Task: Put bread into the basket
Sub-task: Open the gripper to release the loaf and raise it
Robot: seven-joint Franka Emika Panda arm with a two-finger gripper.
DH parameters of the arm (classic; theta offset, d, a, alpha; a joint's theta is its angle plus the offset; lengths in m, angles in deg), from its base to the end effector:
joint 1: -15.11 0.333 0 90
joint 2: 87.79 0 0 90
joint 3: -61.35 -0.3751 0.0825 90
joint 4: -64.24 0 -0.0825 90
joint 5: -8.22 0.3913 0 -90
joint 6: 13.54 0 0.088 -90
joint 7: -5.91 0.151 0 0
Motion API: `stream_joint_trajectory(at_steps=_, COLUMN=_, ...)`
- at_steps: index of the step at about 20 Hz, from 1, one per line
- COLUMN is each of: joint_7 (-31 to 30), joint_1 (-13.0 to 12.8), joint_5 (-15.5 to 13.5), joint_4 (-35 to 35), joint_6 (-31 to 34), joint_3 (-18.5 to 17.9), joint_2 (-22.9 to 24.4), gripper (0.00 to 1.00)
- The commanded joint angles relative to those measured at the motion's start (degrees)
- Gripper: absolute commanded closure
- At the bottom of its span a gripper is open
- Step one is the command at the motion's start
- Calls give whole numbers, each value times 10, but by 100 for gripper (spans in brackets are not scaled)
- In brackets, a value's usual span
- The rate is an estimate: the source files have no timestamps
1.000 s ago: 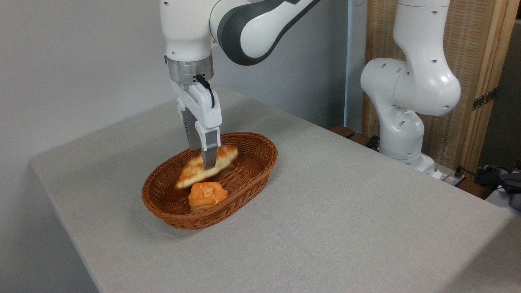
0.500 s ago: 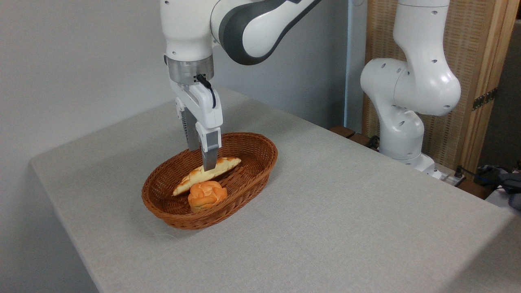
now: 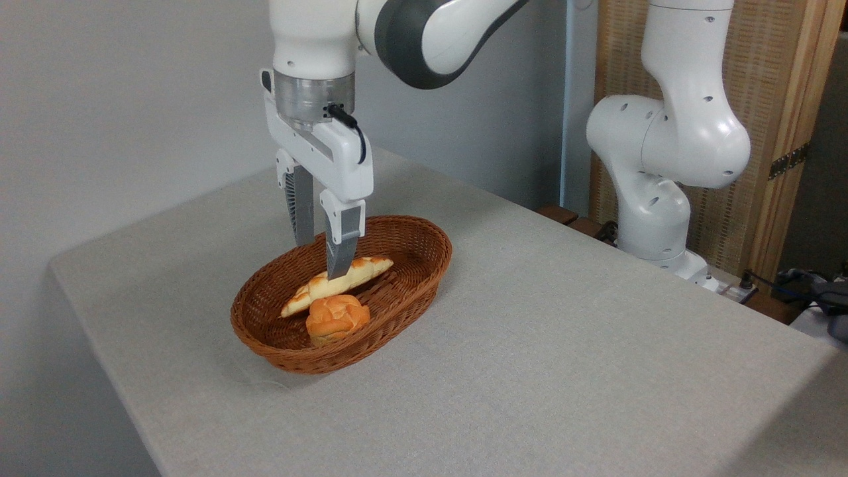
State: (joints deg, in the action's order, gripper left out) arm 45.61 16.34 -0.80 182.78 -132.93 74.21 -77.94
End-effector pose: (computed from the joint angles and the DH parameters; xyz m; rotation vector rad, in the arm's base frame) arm 0.5151 -0.1263 0.5355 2.8065 -1.2389 0.3134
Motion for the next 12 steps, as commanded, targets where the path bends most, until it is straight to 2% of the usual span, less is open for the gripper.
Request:
stream_joint_trajectory(at_steps=1, joint_7=-10, joint_1=-3, joint_5=0, joint_4=-18, joint_6=26, joint_3=-29, joint_2=8, gripper=0)
stream_joint_trajectory(at_steps=3, joint_7=-9, joint_1=-3, joint_5=8, joint_4=-27, joint_6=37, joint_3=-37, joint_2=11, gripper=0)
stream_joint_trajectory(at_steps=6, joint_7=-7, joint_1=-3, joint_5=35, joint_4=-30, joint_6=48, joint_3=-48, joint_2=11, gripper=0)
stream_joint_trajectory(at_steps=12, joint_7=8, joint_1=-3, joint_5=45, joint_4=-41, joint_6=84, joint_3=-81, joint_2=16, gripper=0)
